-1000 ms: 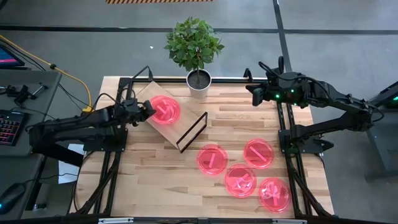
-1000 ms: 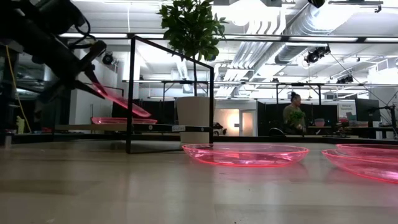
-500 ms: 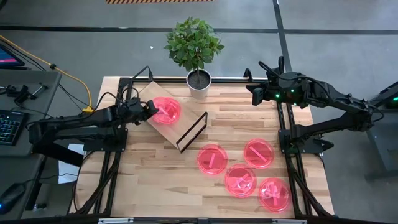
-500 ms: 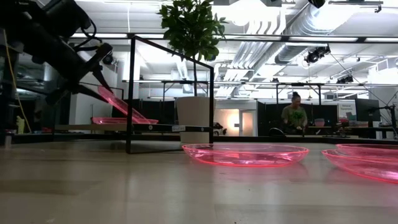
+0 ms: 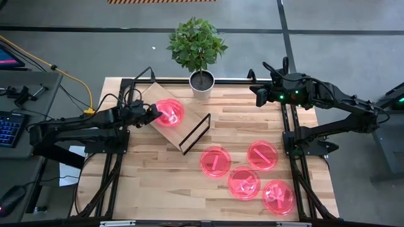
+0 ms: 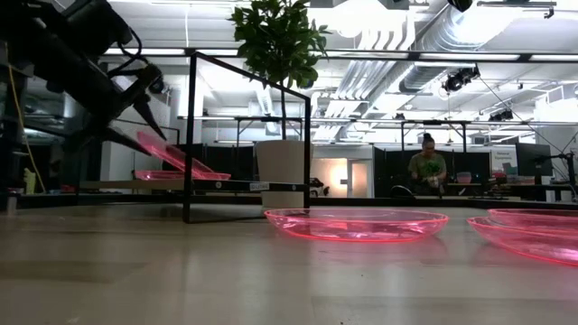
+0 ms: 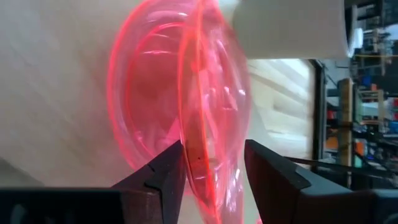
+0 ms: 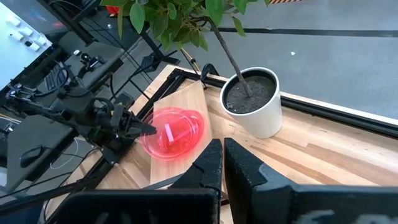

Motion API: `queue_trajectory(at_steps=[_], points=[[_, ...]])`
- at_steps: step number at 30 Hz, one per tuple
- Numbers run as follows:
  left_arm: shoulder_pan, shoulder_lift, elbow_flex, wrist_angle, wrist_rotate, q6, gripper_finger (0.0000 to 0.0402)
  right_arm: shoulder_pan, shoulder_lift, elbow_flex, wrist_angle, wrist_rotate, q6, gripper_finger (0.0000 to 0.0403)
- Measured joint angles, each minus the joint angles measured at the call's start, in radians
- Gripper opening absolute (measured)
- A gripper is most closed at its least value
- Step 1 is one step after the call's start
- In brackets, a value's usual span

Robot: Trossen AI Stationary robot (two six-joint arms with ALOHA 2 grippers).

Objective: Place and stack plates onto a shelf
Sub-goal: Stack the pink plate on top of the pink plate on the shelf

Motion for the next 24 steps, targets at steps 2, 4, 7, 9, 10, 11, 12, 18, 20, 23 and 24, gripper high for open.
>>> queue_trajectory(at_steps=[2,4,7,9,10,11,12,18,20,23,24], points=[[0.000,0.000,0.000,-0.004,-0.001,-0.006,0.0152,0.000,0.000,0.000,0.000,0.000,0.000,0.0000],[0.000,0.001,0.005,-0.004,0.002,-0.006,0.0152,0.000,0.000,0.000,0.000,0.000,0.000,0.0000],[0.000,0.004,0.031,-0.006,-0.004,0.021,0.0152,0.000,0.000,0.000,0.000,0.001,0.000,0.0000],[0.012,0.010,0.047,-0.029,-0.011,0.038,0.0152,0.000,0.000,0.000,0.000,0.011,0.000,0.0000],[0.021,0.013,0.054,-0.037,-0.012,0.048,0.0152,0.000,0.000,0.000,0.000,0.012,0.000,0.0000],[0.031,0.018,0.062,-0.043,-0.012,0.057,0.0152,0.000,0.000,0.000,0.000,0.013,0.000,0.0000],[0.039,0.025,0.070,-0.045,-0.012,0.068,0.0152,0.000,0.000,0.000,0.000,0.013,0.001,0.0000],[0.083,0.086,0.089,-0.077,-0.002,0.117,0.0152,0.000,0.000,0.000,0.000,0.013,0.016,0.0000],[0.084,0.110,0.089,-0.062,0.002,0.119,0.0152,0.000,0.000,0.000,0.000,0.013,0.016,0.0000],[0.084,0.152,0.090,-0.038,0.004,0.121,0.0152,0.000,0.000,0.000,0.000,0.014,0.016,0.0000],[0.084,0.161,0.090,-0.023,0.004,0.126,0.0152,0.000,0.000,0.000,0.000,0.014,0.019,0.0000]])
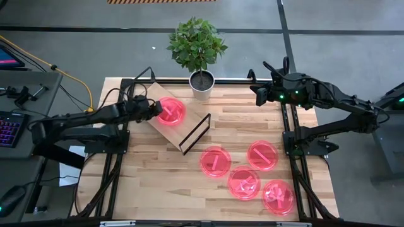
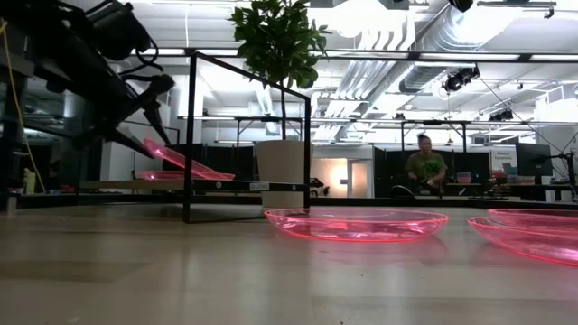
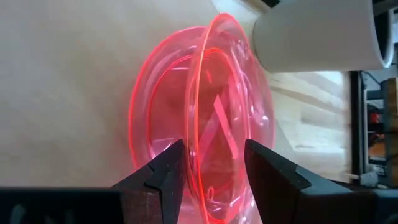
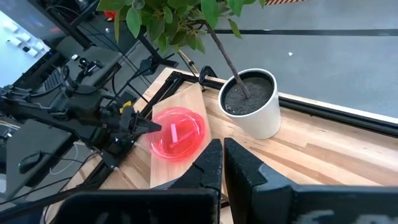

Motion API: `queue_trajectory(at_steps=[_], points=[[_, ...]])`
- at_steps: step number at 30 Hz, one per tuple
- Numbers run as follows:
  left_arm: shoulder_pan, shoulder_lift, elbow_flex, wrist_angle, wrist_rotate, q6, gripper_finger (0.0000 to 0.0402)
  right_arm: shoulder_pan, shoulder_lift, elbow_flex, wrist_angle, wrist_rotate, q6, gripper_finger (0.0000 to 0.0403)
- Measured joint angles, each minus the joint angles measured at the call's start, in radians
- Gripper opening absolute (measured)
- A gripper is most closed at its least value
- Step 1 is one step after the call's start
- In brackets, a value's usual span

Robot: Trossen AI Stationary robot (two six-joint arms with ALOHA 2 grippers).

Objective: Place and stack plates onto a shelf
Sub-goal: Stack the pink plate on top of the pink plate on the shelf

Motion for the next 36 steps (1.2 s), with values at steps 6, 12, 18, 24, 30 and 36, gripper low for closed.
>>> queue_trajectory(at_steps=[6,12,18,24,30,36], points=[[0.004,0.035,0.040,-0.062,-0.002,0.077,0.0152,0.000,0.000,0.000,0.000,0.000,0.007,0.0000],[0.028,0.035,0.142,-0.200,-0.059,0.185,0.0152,0.000,0.012,0.000,0.001,0.000,0.024,0.0000],[0.045,0.042,0.185,-0.269,-0.112,0.235,0.0152,0.000,0.042,0.000,0.001,-0.002,0.023,0.0000],[0.052,0.023,0.185,-0.270,-0.112,0.243,0.0152,0.000,0.052,0.000,0.001,-0.012,0.023,0.0000],[-0.018,-0.126,0.184,-0.122,-0.005,0.402,0.0152,0.008,0.035,0.000,-0.066,-0.178,-0.028,0.0000],[-0.188,-0.281,0.184,0.042,-0.018,0.447,0.0152,0.117,0.026,-0.096,-0.283,-0.292,0.117,0.0000]])
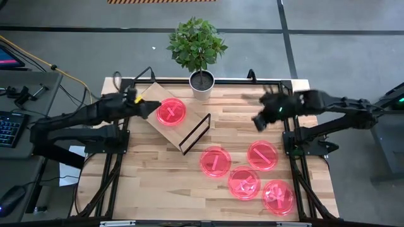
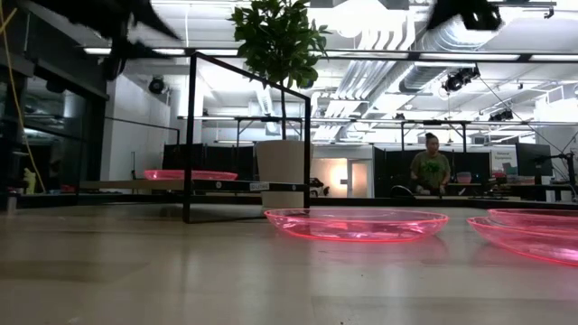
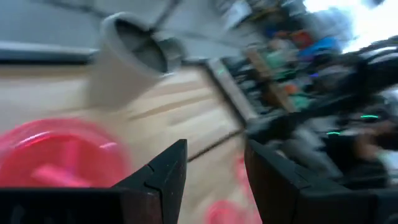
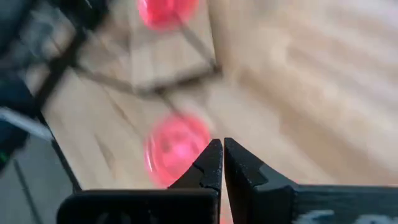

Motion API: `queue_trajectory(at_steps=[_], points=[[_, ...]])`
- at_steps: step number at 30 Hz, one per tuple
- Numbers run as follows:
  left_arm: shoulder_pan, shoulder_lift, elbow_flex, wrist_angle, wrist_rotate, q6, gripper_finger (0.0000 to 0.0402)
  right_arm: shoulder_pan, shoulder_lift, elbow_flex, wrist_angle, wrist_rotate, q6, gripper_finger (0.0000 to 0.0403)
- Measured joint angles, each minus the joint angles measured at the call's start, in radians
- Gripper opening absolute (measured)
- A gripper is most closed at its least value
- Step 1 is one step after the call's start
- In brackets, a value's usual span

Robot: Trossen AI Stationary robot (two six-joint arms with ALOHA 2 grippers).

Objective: Place and stack plates onto a shelf
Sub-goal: Stack the pink plate on top of the pink plate on the shelf

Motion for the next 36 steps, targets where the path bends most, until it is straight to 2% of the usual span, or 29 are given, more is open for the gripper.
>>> queue_trajectory(at_steps=[2,4,10,14,17,21,27,36], points=[[-0.038,-0.028,0.001,0.062,-0.034,0.016,0.0152,0.053,-0.017,-0.095,0.021,-0.038,0.079,0.0000],[-0.065,-0.046,0.001,0.098,-0.072,0.034,0.0152,0.101,-0.038,-0.216,0.120,-0.082,0.155,0.0002],[-0.085,-0.050,0.001,0.151,-0.125,0.039,0.0152,0.167,-0.014,-0.574,0.799,-0.157,0.355,0.0041],[-0.085,-0.049,0.001,0.150,-0.106,0.013,0.0152,0.171,0.090,-0.701,0.988,-0.192,0.438,0.0090],[-0.085,-0.049,0.001,0.150,-0.100,0.007,0.0152,0.171,0.184,-0.724,1.050,-0.201,0.448,0.0119],[-0.085,-0.049,0.000,0.151,-0.100,0.006,0.0152,0.171,0.318,-0.699,1.090,-0.202,0.433,0.0136],[-0.085,-0.049,0.000,0.155,-0.100,-0.002,0.0152,0.168,0.472,-0.666,1.097,-0.171,0.424,0.0138],[-0.085,-0.049,0.000,0.155,-0.099,-0.002,0.0152,0.185,0.590,-0.647,1.206,-0.157,0.463,0.0138]])
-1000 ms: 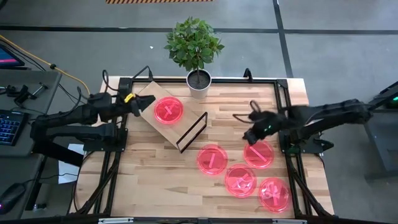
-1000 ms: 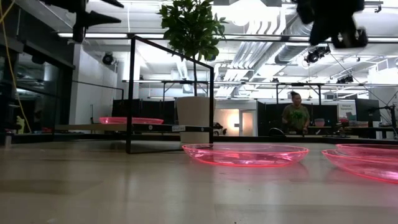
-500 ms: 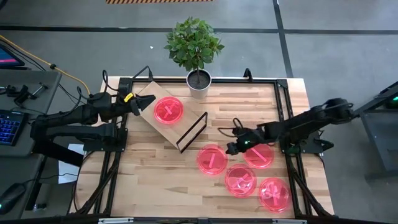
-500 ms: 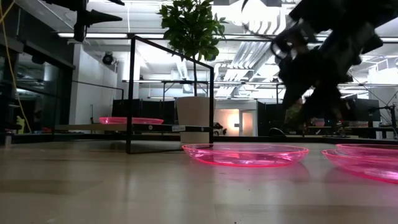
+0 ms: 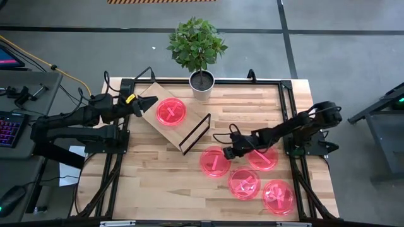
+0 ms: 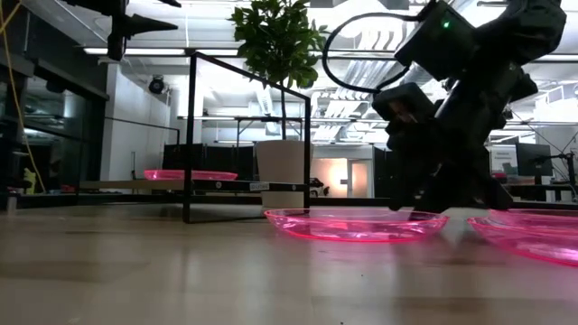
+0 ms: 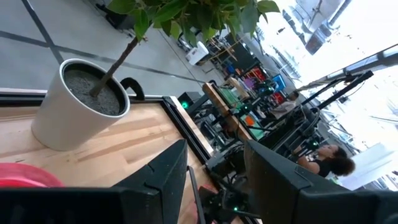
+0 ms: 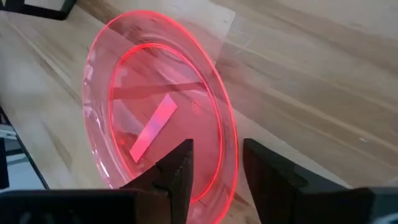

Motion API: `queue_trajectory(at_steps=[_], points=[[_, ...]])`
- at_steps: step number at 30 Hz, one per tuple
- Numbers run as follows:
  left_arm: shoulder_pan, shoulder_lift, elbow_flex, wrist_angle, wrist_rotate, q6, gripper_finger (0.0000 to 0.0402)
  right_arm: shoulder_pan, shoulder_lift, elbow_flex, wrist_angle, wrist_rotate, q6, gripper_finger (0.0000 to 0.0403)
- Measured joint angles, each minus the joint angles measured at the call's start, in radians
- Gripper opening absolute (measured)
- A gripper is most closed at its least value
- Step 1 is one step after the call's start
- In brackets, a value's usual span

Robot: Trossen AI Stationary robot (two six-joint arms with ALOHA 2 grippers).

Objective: Place and stack plates onto a shelf
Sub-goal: Stack the pink plate on top of the pink plate on the shelf

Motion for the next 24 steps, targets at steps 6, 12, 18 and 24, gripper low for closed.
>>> queue_trajectory(at_steps=[6,12,18,24], points=[[0.000,0.000,0.000,-0.002,0.000,0.000,0.0152,0.015,0.014,0.000,0.002,0.035,0.013,0.0094],[0.000,0.000,0.000,-0.003,0.000,0.020,0.0152,0.003,0.001,-0.002,0.000,0.011,-0.010,0.0013],[0.000,-0.001,0.000,0.001,0.000,0.026,0.0152,-0.042,-0.170,-0.004,-0.104,-0.027,-0.114,0.0001],[0.000,-0.002,0.000,0.001,0.000,0.026,0.0152,-0.102,-0.449,-0.004,-0.311,-0.050,-0.218,0.0000]])
